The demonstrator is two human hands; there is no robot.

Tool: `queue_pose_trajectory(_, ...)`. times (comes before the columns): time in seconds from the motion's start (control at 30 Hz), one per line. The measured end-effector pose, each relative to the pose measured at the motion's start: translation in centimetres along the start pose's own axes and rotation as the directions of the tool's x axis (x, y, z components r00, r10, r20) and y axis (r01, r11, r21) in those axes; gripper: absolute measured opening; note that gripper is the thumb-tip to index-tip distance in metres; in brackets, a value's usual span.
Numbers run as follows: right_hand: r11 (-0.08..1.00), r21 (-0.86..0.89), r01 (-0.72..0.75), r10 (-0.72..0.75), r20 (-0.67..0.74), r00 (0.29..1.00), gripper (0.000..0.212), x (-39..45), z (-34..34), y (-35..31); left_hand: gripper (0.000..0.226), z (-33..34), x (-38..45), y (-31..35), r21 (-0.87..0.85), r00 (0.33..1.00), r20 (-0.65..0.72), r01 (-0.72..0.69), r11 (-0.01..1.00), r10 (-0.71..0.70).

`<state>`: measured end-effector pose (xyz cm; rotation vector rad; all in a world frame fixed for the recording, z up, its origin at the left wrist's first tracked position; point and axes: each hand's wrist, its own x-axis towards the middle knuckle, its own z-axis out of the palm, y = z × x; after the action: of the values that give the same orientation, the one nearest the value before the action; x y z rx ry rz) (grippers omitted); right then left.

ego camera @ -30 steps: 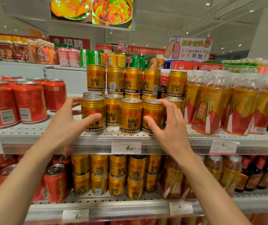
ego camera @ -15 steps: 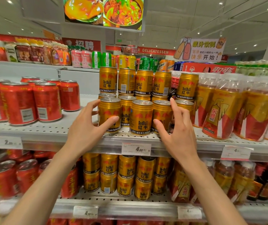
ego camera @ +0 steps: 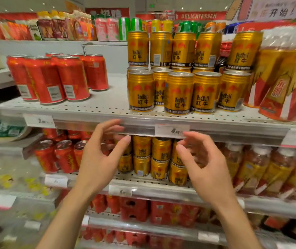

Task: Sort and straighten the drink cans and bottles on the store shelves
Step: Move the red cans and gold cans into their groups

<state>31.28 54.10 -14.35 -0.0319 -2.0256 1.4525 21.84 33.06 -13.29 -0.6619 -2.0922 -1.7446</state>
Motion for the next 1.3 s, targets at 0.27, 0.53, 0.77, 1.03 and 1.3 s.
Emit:
queue_pose_trajectory(0.27,0.972,-0.064,-0.226,0.226,0.004,0.974,0.022,-2.7,4.5,2.9,0.032,-4.0,-2.9,-4.9,-0.039,0.98,0.068,0.19,0.981,-0.187)
queue_pose_trajectory(0.53,0.964,-0.178,-0.197,0.162,-0.191,0.968,0.018,-2.9,12.8,0.2,0.029,-12.3,1.9,-8.7,-0.121,0.977,0.194,0.112,0.986,-0.087)
queue_pose_trajectory(0.77,0.959,-0.252,-0.132,0.061,-0.271,0.961,0.016,-1.4,21.0,-4.9,0.027,-19.5,6.9,-9.6,-0.176,0.959,0.282,0.025,0.984,0.026)
queue_pose_trajectory(1.03,0.907,-0.422,0.016,-0.107,-0.194,0.975,0.017,3.2,25.8,-10.7,0.032,-24.8,11.9,-8.5,0.027,0.908,0.3,-0.316,0.948,0.294)
queue_pose_trajectory(1.3,0.636,-0.716,0.289,-0.338,0.079,0.938,0.031,12.8,27.8,-15.6,0.043,-29.0,20.2,-4.6,0.39,0.716,0.412,-0.698,0.601,0.563)
